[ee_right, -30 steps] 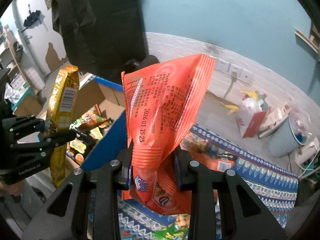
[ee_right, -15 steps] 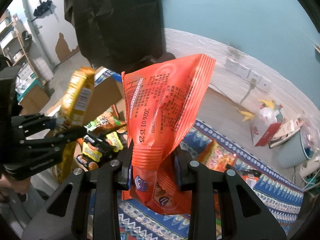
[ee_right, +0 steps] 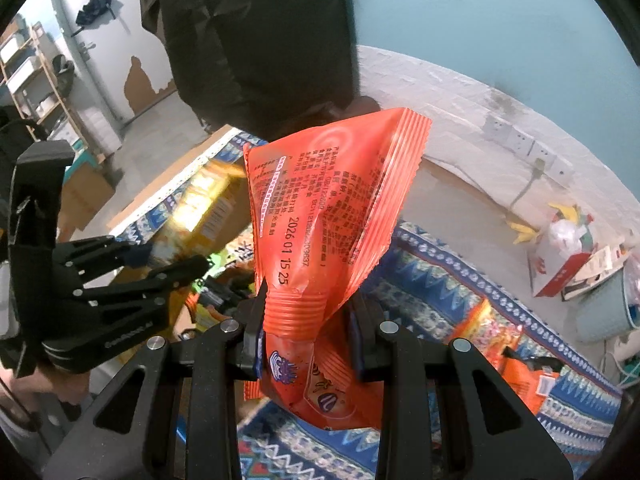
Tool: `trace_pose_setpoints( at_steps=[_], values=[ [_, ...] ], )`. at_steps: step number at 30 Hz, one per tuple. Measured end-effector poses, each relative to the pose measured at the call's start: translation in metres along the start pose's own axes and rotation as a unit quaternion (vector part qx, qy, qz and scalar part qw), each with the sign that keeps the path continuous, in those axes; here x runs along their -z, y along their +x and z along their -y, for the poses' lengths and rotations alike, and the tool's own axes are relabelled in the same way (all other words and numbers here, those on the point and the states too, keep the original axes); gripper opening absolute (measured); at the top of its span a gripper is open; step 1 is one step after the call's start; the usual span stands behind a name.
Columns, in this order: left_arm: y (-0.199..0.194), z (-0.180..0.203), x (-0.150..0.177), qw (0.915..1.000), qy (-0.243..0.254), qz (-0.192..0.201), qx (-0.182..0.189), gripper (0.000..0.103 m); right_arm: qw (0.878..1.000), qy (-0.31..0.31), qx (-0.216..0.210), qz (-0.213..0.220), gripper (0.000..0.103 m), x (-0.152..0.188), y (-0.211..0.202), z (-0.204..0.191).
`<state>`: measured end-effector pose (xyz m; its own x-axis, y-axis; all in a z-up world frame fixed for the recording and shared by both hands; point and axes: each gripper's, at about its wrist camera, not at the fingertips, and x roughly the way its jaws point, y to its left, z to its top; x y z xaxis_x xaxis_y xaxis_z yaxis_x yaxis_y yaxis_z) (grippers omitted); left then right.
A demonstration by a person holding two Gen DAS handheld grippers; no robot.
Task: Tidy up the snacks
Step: 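Drop yellow-gold bar into box with left tool while right tool drops orange bag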
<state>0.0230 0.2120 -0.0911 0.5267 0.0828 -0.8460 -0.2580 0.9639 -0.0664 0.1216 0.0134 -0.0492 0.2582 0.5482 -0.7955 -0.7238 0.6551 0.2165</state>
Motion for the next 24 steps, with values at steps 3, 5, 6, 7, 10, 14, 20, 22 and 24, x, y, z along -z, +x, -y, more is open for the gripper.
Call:
trace_pose_setpoints(
  at_steps=[3,5,6,7,10,14,20,22,24],
  values=[
    [-0.001,-0.003,0.0,0.9999,-0.006,-0.001,-0.008,0.033,1.0,0.003,-0.005,-0.006,0.029,-0.002,0.007,-0.005],
    [-0.003,-0.006,0.0,0.9999,-0.01,-0.001,-0.01,0.039,1.0,0.006,-0.009,-0.011,0.029,-0.003,0.012,-0.008],
    [-0.004,-0.008,0.0,0.9999,-0.011,-0.001,-0.011,0.043,1.0,0.007,-0.011,-0.014,0.029,-0.004,0.015,-0.01],
    [-0.006,-0.009,0.001,0.9998,-0.013,0.002,-0.014,0.048,1.0,0.008,-0.011,-0.016,0.029,-0.004,0.018,-0.013],
    [-0.013,-0.013,0.003,0.9997,-0.013,0.008,-0.018,0.049,1.0,0.011,-0.014,-0.021,0.029,-0.006,0.025,-0.015],
    [-0.019,-0.019,0.005,0.9996,-0.015,0.012,-0.023,0.049,0.999,0.015,-0.02,-0.028,0.029,-0.008,0.033,-0.021],
    [-0.026,-0.025,0.008,0.9994,-0.02,0.015,-0.026,0.05,0.999,0.018,-0.029,-0.04,0.033,-0.009,0.044,-0.029],
    [-0.028,-0.026,0.008,0.9993,-0.021,0.016,-0.026,0.05,0.999,0.02,-0.027,-0.042,0.035,-0.009,0.046,-0.029],
    [-0.03,-0.024,0.008,0.9994,-0.02,0.016,-0.025,0.051,0.999,0.022,-0.024,-0.042,0.04,-0.008,0.045,-0.029]
  ],
)
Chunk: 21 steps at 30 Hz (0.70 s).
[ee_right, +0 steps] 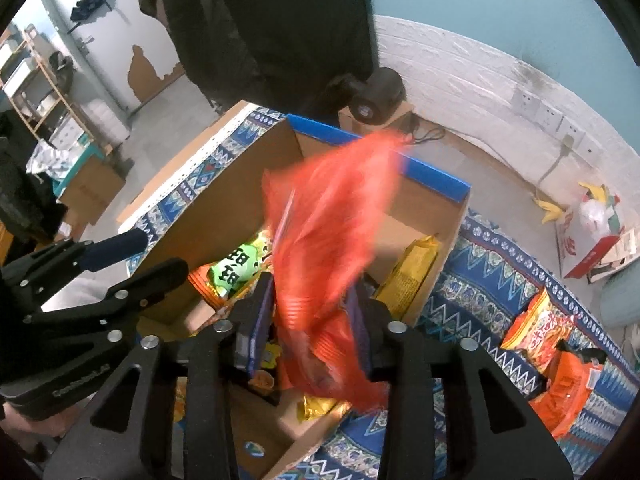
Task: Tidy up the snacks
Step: 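Drop yellow-gold bar into box with left tool while right tool drops orange bag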
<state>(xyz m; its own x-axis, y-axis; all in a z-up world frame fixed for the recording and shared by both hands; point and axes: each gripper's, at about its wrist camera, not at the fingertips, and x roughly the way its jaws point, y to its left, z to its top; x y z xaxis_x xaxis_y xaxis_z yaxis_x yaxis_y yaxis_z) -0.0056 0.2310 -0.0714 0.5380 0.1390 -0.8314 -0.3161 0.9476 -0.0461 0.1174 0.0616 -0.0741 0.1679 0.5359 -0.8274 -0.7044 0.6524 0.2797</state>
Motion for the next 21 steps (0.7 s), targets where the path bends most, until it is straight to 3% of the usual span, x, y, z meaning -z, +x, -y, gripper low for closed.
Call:
trace_pose_setpoints(
  at_steps=[5,10,21],
  values=[
    [-0.004,0.008,0.0,0.9999,0.01,0.005,0.004,0.057,1.0,0.01,0.009,0.007,0.05,0.003,-0.008,0.006],
    [-0.005,0.021,0.003,0.9997,0.023,0.003,0.01,0.057,0.999,0.02,0.023,0.018,0.068,0.01,-0.022,0.014],
    [-0.009,0.06,0.009,0.9979,0.054,0.001,0.037,0.065,0.997,0.047,0.062,0.024,0.072,0.04,-0.052,0.046]
  ],
)
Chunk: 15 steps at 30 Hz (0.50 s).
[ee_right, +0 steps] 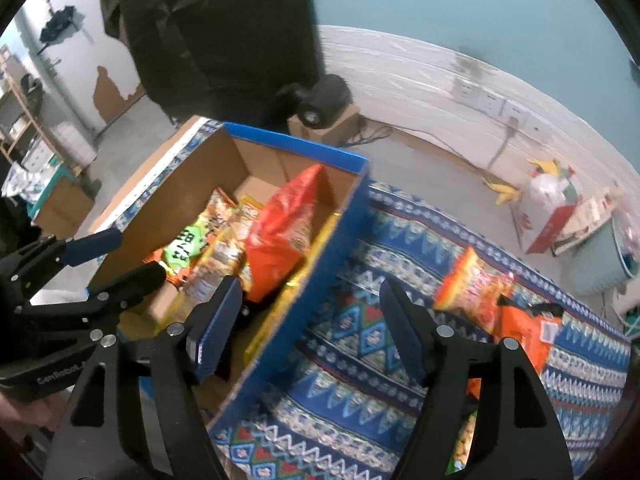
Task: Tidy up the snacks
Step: 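Drop yellow-gold bar into box with left tool while right tool drops orange bag, then grasp orange bag with left tool while right tool grasps green peanut bag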
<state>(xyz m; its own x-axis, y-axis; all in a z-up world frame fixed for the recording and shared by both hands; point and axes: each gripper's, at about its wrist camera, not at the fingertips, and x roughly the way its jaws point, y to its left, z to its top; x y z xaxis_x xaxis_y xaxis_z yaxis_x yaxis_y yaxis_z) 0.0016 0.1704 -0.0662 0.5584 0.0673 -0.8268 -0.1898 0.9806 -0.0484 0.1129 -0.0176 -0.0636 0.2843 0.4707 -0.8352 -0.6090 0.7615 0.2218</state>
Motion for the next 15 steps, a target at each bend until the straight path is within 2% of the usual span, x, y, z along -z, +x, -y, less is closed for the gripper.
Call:
trace_pose_setpoints(
  at_steps=[7,10,15],
  values=[
    [0.002,0.036,0.005,0.9993,0.033,-0.009,0.016,0.066,0.999,0.027,0.021,-0.001,0.077,0.016,-0.014,0.028],
    [0.003,0.053,0.008,0.9984,0.051,-0.007,0.023,0.071,0.999,0.036,0.028,0.001,0.077,0.027,-0.02,0.041],
    [0.01,0.081,0.016,0.9962,0.076,-0.019,0.038,0.071,0.998,0.05,0.044,-0.008,0.077,0.049,-0.028,0.065]
  ],
)
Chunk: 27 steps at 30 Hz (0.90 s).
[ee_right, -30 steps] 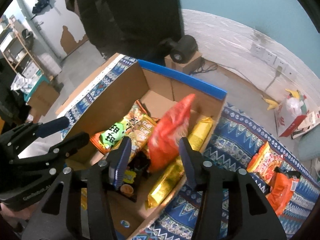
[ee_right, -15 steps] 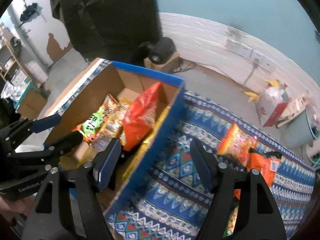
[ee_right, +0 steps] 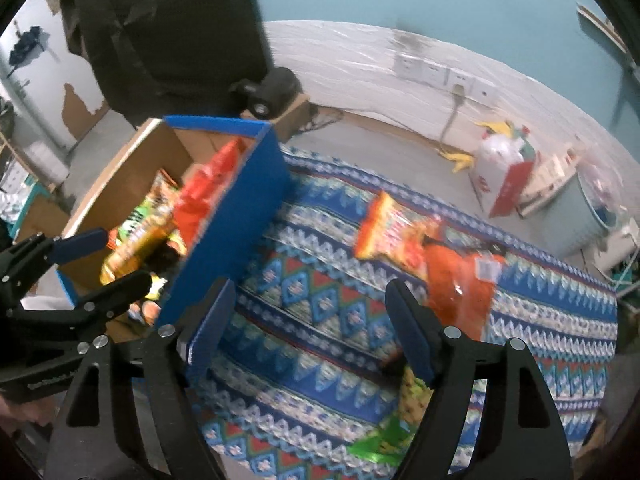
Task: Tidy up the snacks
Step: 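Grasp orange bag with left tool while right tool grasps green peanut bag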
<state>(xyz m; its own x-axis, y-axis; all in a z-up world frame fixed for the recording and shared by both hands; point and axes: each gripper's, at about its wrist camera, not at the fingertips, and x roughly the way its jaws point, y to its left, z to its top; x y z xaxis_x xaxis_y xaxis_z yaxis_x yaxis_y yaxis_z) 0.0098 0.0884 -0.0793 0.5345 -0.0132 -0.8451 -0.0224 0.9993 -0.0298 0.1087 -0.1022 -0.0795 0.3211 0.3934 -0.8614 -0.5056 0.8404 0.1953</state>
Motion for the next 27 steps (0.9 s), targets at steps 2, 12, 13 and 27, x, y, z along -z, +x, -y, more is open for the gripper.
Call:
trace_pose_setpoints(
  at_steps=[2,12,13,27],
  values=[
    [0.003,0.01,0.002,1.0,0.008,-0.003,0.004,0.071,1.0,0.008,0.006,-0.002,0.078,0.008,-0.002,0.011],
    [0.028,0.059,0.016,0.998,0.052,-0.027,0.024,0.071,0.997,0.063,0.043,-0.032,0.078,0.058,-0.001,0.064],
    [0.029,0.062,0.017,0.9976,0.057,-0.029,0.026,0.071,0.996,0.069,0.045,-0.036,0.078,0.064,0.001,0.069],
    [0.065,0.084,0.046,0.9936,0.085,-0.067,0.034,0.071,0.986,0.123,0.038,-0.11,0.078,0.128,0.047,0.097]
  ],
)
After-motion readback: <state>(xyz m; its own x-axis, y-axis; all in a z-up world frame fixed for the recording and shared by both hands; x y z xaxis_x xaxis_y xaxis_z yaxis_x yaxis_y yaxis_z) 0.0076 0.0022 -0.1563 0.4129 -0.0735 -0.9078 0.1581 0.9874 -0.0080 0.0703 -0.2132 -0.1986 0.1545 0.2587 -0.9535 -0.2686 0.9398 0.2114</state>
